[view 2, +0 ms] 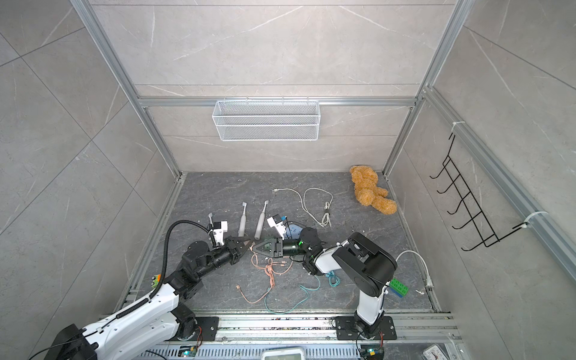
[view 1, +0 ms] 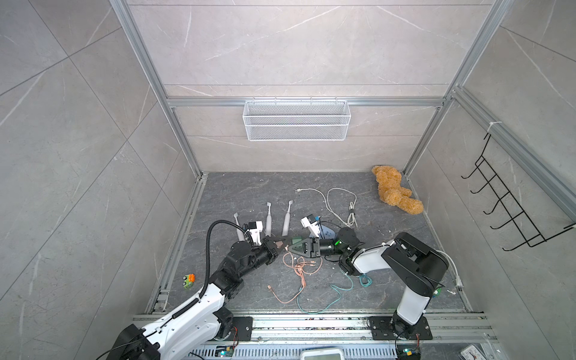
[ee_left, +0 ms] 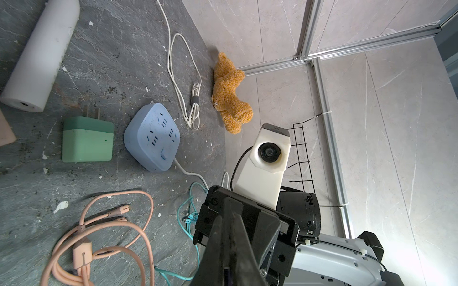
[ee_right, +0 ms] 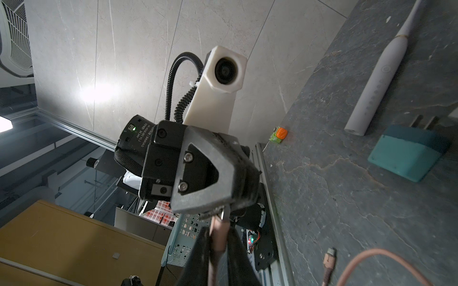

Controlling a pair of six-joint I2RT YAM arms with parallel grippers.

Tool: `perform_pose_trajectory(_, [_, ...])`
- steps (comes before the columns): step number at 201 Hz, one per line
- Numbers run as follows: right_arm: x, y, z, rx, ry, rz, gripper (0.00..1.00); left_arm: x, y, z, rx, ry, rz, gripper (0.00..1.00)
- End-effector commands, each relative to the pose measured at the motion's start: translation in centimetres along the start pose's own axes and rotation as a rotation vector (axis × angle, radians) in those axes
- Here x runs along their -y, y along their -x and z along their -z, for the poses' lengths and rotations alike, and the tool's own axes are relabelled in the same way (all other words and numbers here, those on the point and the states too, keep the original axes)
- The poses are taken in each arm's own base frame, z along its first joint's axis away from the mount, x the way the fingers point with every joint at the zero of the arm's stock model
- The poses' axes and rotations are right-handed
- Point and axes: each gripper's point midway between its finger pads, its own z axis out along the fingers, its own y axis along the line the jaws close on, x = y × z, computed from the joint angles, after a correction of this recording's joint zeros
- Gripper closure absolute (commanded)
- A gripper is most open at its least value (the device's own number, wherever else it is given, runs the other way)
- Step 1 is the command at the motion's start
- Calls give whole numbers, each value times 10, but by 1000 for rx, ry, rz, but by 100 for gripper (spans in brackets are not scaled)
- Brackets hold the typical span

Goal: Charge the electric toothbrush
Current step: Pick up the charging cable from the center of the board.

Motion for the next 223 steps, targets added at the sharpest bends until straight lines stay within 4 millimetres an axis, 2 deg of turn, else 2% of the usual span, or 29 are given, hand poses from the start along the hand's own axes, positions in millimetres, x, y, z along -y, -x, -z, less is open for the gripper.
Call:
perform_pose_trajectory(1, [-14, -5, -5, -28, 50, 39, 83, 8, 3, -1, 17, -33, -21, 100])
perform_pose_trajectory(12, [-15, -5, -5, -28, 52, 41, 80, 8, 3, -1, 20, -32, -20, 100])
perform_pose_trajectory(52, [-16, -5, -5, -29, 54, 37, 83, 8, 5, -1, 27, -30, -24, 100])
perform_pose_trajectory(67, [-17, -5, -4, -22, 52, 43, 87, 8, 5, 0, 29, -32, -24, 100])
perform_pose_trajectory(88, [-17, -3, -2, -5, 44, 49, 100, 8, 5, 0, 27, -30, -24, 100])
perform_pose_trajectory(102, [-18, 0, 0, 12, 38, 49, 100, 9, 3, 1, 13, -20, -25, 100])
perform_pose_trajectory(108, [-16, 1, 2, 20, 27, 47, 100, 9, 3, 3, 15, -8, -29, 89])
perform_pose_trajectory(119, [-10, 7, 8, 52, -11, 42, 100, 8, 5, 6, 24, 32, -41, 61])
perform_pose_trajectory(126, [-2, 9, 14, 74, -50, 39, 100, 10, 9, 11, 36, 57, -55, 47])
perform_pose_trajectory(142, [17, 10, 26, 94, -156, 30, 100, 13, 18, 25, 75, 134, -106, 31])
perform_pose_trajectory(165, [39, 5, 45, 88, -374, 83, 100, 18, 39, 48, 139, 240, -153, 27])
perform_pose_trajectory(171, [47, 3, 51, 80, -456, 94, 100, 17, 45, 54, 149, 274, -158, 20])
perform_pose_trajectory(190, [60, 1, 69, 39, -676, 168, 100, -2, 62, 71, 151, 444, -124, 20])
perform_pose_trajectory(223, [58, -3, 82, -9, -806, 244, 100, -45, 78, 90, 68, 655, 48, 18])
